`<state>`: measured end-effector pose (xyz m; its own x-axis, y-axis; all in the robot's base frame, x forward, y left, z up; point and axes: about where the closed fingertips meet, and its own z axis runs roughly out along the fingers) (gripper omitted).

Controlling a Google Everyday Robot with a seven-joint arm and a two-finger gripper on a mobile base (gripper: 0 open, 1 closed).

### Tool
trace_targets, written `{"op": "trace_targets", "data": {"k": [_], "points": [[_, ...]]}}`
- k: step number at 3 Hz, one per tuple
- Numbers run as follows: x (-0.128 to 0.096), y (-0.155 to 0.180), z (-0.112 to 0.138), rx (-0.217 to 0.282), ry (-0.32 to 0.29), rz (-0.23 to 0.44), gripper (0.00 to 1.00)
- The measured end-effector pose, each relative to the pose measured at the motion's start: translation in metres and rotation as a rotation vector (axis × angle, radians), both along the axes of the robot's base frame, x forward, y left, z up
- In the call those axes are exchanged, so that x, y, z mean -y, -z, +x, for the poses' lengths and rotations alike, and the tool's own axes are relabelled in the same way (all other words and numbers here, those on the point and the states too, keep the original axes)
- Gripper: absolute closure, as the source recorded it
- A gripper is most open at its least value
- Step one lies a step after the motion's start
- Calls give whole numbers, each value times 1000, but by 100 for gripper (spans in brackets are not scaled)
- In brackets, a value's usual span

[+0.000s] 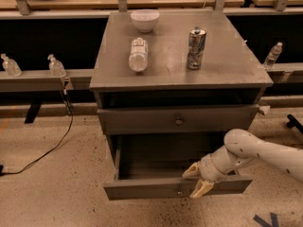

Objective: Open middle drawer

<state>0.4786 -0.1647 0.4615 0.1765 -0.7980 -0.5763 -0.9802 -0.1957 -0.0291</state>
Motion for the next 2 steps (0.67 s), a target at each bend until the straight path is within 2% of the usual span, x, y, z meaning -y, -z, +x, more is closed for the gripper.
{"op": "trace_targets", "data": {"k": [1, 2], "points": [[20, -17, 3, 47, 66, 25, 43], [44, -22, 8, 73, 156, 51, 43]]}}
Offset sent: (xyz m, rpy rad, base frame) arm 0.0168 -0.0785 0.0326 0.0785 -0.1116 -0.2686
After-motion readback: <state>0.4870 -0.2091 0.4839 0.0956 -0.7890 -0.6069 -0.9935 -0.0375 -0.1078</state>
